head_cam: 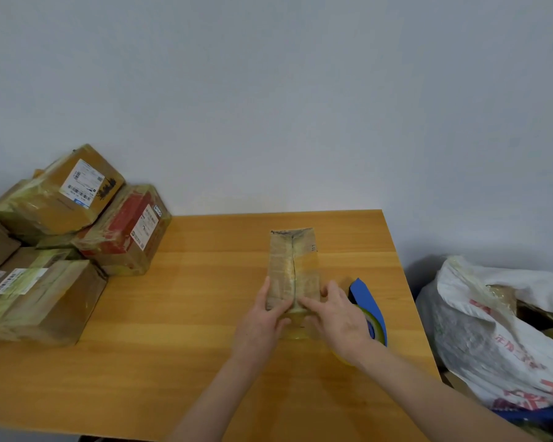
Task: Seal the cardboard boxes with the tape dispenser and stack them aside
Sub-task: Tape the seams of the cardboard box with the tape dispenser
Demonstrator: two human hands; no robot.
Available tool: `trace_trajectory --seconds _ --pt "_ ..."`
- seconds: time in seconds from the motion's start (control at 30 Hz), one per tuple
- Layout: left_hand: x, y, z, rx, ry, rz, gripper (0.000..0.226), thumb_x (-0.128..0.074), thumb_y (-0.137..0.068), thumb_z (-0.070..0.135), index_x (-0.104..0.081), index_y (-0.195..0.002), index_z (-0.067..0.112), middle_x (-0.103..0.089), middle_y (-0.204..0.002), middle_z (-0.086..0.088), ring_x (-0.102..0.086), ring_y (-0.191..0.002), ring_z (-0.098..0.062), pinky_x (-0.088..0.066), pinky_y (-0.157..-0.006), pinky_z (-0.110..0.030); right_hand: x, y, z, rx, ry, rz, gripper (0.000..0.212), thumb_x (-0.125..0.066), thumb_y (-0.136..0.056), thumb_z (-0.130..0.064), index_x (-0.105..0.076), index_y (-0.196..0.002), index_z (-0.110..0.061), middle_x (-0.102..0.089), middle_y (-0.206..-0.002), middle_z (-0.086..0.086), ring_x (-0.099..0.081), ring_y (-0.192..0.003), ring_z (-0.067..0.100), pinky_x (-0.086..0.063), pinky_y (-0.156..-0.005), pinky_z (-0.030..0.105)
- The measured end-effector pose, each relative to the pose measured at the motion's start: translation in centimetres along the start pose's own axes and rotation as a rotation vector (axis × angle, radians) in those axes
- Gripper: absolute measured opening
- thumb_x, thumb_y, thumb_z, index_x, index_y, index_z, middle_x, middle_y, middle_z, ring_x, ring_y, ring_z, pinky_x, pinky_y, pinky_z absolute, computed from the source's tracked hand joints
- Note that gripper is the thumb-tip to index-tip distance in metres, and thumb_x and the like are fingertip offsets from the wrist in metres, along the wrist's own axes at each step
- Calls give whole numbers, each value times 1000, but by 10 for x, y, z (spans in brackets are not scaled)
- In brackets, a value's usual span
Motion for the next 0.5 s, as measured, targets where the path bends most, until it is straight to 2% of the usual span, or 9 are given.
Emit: trace_trajectory --seconds 0.07,0.17,0.2,0.27,0.33,0.37,0.43,0.5 --pt "-2 -3 2 10 26 -30 41 -52 -98 26 -50 -137 37 -5 -161 4 -51 -125 -18 -49 -93 -29 -5 0 3 0 -58 -36 46 -47 -101 -31 -38 -145 -44 -36 -122 3 -49 -109 22 -50 -79 30" --pt "4 -5 -4 -3 181 4 37 -57 -96 24 -57 -133 24 -12 -157 8 -45 -133 -18 -43 -103 -28 -5 3 14 -20 -274 -43 43 -46 -102 -23 -46 -142 -38 -43 -116 -2 -54 -101 17 -47 -84 22" --pt "7 -4 -9 17 260 39 38 -58 -95 25 -57 -133 20 -13 -156 7 -46 -133 -19 -42 -105 -30 -3 3 18 -44 -340 -32 41 -47 -102 -26 -47 -141 -38 -47 -114 -4 -54 -101 15 -46 -85 20" --pt "9 -3 -22 140 364 81 53 -55 -94 39 -44 -143 21 -14 -158 4 -47 -132 -22 -43 -106 -38 0 2 25 -118 -413 8 48 -51 -99 -39 -39 -145 -39 -54 -120 -3 -56 -102 13 -50 -87 27" --pt "-1 -7 -26 294 430 21 75 -57 -89 50 -25 -152 25 -22 -157 2 -41 -134 -20 -42 -106 -43 -3 -4 30 -242 -478 10 67 -53 -93 -53 -30 -151 -31 -53 -131 -1 -56 -113 17 -51 -90 35" --pt "-7 -10 -24 339 473 -8 81 -62 -87 50 -21 -153 25 -31 -153 3 -42 -132 -18 -43 -105 -43 -8 -6 30 -313 -521 -12 73 -54 -90 -58 -30 -151 -26 -51 -135 2 -54 -118 19 -51 -91 37" --pt "-11 -19 -24 398 551 -7 78 -68 -85 41 -27 -149 24 -47 -141 4 -50 -123 -15 -48 -99 -41 -17 -9 26 -398 -543 -58 70 -54 -90 -59 -37 -147 -23 -51 -134 4 -51 -120 21 -51 -90 37" --pt "-5 -29 -32 435 454 -11 73 -66 -88 36 -27 -147 21 -49 -139 1 -52 -120 -16 -50 -96 -37 -17 -14 24 -414 -458 -76 57 -49 -94 -53 -42 -141 -21 -56 -128 3 -55 -113 21 -53 -87 39"
Point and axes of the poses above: each hand's wrist, its own y-axis away from the middle knuckle, its own x-axis out of the back of the hand, z = x × y, the point moved 9 cm from there along -y, towards the middle knuckle
